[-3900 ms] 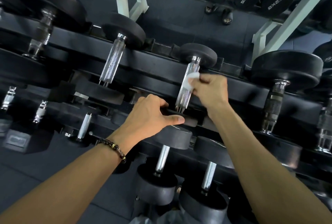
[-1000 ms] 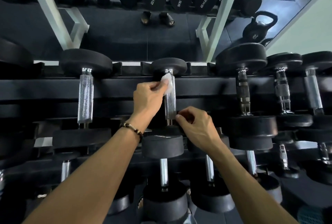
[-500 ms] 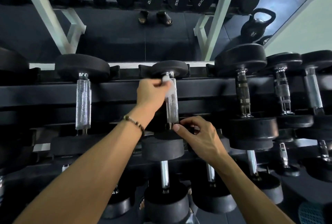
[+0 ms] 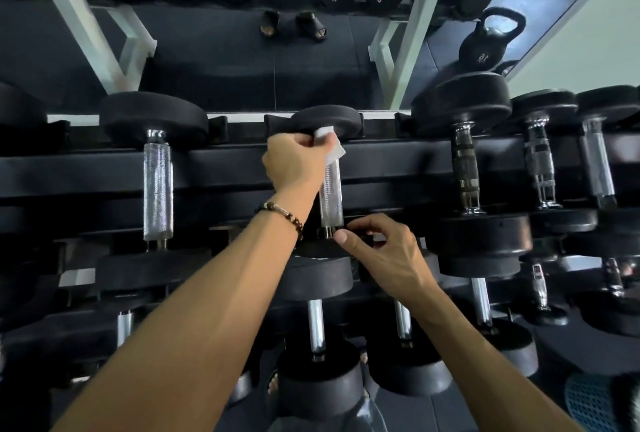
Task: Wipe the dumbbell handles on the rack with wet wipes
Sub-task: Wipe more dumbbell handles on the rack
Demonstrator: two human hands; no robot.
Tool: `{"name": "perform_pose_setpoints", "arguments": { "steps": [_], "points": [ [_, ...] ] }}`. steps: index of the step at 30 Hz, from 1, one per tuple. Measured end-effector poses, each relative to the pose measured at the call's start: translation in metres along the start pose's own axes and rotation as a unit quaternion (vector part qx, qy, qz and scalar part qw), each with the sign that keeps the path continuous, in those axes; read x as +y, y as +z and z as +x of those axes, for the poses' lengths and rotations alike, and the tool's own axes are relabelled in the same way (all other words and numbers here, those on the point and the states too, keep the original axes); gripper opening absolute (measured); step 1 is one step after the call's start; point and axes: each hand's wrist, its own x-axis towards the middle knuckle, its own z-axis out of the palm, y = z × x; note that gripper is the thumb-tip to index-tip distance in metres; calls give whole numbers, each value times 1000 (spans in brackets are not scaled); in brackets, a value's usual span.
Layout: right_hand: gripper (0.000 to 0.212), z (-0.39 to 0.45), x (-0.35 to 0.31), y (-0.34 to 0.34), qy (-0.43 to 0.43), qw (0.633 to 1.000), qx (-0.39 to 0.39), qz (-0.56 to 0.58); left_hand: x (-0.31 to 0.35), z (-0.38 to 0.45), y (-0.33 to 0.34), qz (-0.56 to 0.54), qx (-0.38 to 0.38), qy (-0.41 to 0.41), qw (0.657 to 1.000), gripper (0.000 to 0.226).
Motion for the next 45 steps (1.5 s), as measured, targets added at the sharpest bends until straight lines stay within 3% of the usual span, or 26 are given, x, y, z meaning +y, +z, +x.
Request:
{"name": "perform_pose_setpoints", "arguments": {
  "steps": [5,9,11,13,19,24,30,36,41,43,45],
  "points": [
    [56,-1,1,1,6,1000,0,-7,-25,-27,-20,48,-120,-37,991,14],
    [55,-1,1,2,3,1000,8,-1,-4,-4,-7,20,-48,-54,997,19],
    [56,-2,3,3,1,1000,14,5,5,4,1,31,2,-26,999,22],
    [56,-2,4,5,1,1000,17,10,3,0,2,60,2,15,998,23],
    [53,-1,3,4,4,1000,20,3,-36,-33,-30,205,-169,24,964,34],
    [57,-3,5,5,2,999,31,9,-16,-24,-13,117,-58,42,991,28],
    [57,-5,2,5,-4,999,45,7,-43,-40,-36,274,-210,42,938,16],
    [60,-3,2,0,0,1000,25,5,-29,-31,-23,137,-156,12,978,24],
    [61,-4,3,2,4,999,40,16,-44,-43,-39,196,-258,12,946,16],
    [60,-4,3,2,7,999,38,16,-39,-36,-38,86,-235,-27,968,22],
    [59,-3,4,2,8,999,35,16,-27,-14,-28,-72,-160,-79,981,26]
  ]
}}
